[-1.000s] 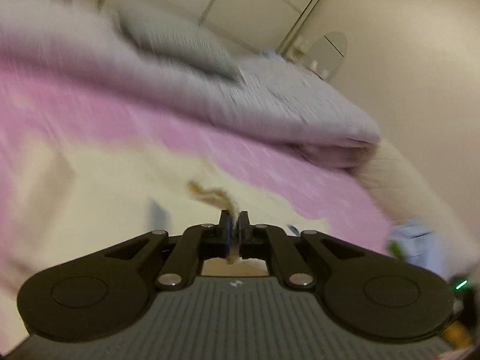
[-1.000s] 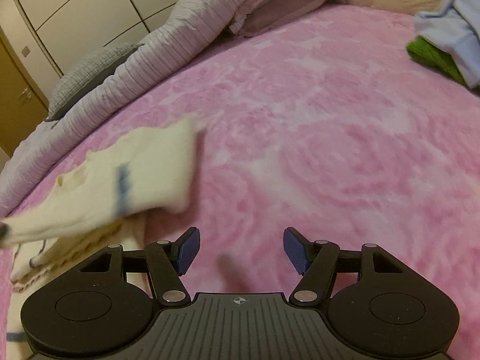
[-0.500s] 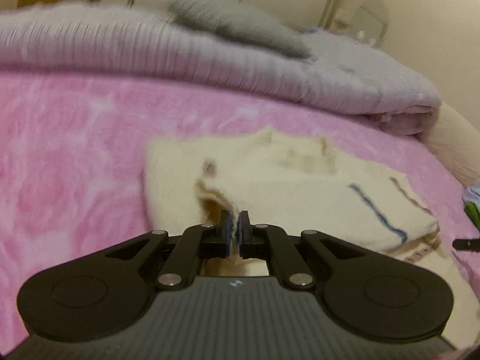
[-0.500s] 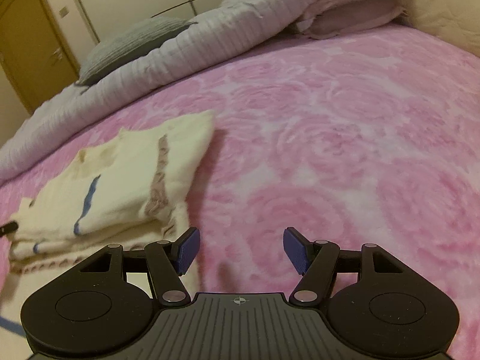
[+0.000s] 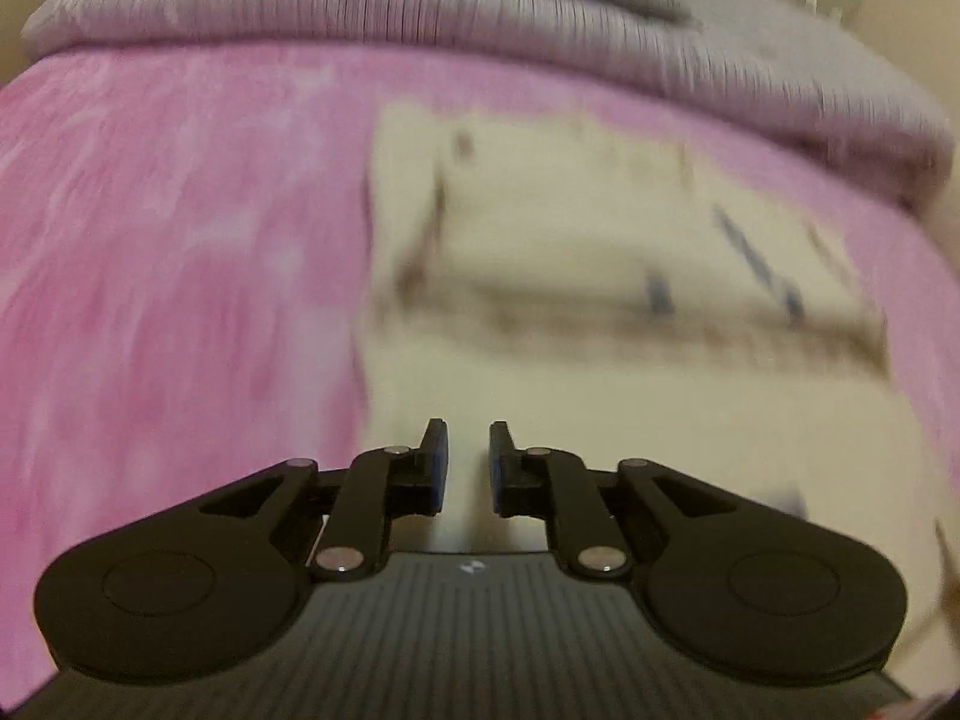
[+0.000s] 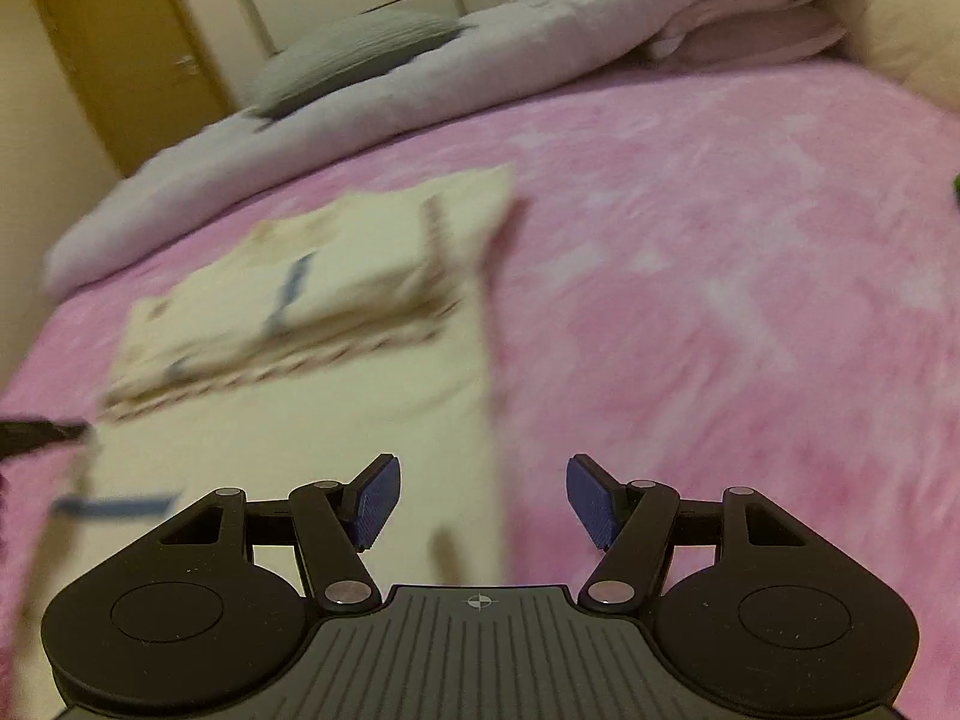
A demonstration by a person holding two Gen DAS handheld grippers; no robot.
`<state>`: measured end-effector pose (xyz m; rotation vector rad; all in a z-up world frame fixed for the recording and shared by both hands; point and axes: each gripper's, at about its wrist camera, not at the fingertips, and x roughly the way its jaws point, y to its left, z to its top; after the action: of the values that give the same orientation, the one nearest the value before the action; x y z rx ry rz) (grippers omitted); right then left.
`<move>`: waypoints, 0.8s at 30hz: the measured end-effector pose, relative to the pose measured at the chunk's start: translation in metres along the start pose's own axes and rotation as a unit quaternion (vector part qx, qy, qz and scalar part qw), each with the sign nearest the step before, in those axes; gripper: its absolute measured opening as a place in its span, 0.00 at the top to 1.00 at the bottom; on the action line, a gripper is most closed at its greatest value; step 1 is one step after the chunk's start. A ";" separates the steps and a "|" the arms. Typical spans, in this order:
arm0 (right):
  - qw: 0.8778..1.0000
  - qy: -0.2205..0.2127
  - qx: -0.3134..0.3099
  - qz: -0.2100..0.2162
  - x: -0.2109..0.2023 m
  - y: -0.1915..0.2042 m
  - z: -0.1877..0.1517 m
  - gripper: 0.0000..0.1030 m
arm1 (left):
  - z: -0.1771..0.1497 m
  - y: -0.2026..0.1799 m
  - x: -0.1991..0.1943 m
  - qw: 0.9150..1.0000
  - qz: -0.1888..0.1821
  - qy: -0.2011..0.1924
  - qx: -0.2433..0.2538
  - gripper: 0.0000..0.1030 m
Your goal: Fold clothes
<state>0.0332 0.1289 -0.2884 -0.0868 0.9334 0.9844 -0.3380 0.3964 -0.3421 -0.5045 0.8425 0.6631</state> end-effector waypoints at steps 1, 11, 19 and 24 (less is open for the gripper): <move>1.000 0.009 0.000 0.000 -0.003 0.005 -0.011 0.37 | -0.017 -0.001 -0.011 1.000 0.009 0.000 -0.007 0.83; 0.997 0.021 -0.029 -0.069 -0.066 0.052 -0.070 0.37 | -0.092 -0.023 -0.132 1.000 0.020 0.009 -0.012 0.78; 0.996 -0.023 -0.065 -0.061 -0.122 0.112 -0.094 0.37 | -0.111 -0.058 -0.196 0.999 0.016 -0.041 0.014 0.74; 0.995 -0.030 -0.082 -0.057 -0.142 0.139 -0.115 0.37 | -0.127 -0.074 -0.222 0.997 0.024 -0.060 0.038 0.72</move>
<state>-0.1735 0.0620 -0.2136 -0.2438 0.7826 0.9516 -0.4592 0.1902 -0.2246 -0.3729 0.7658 0.6955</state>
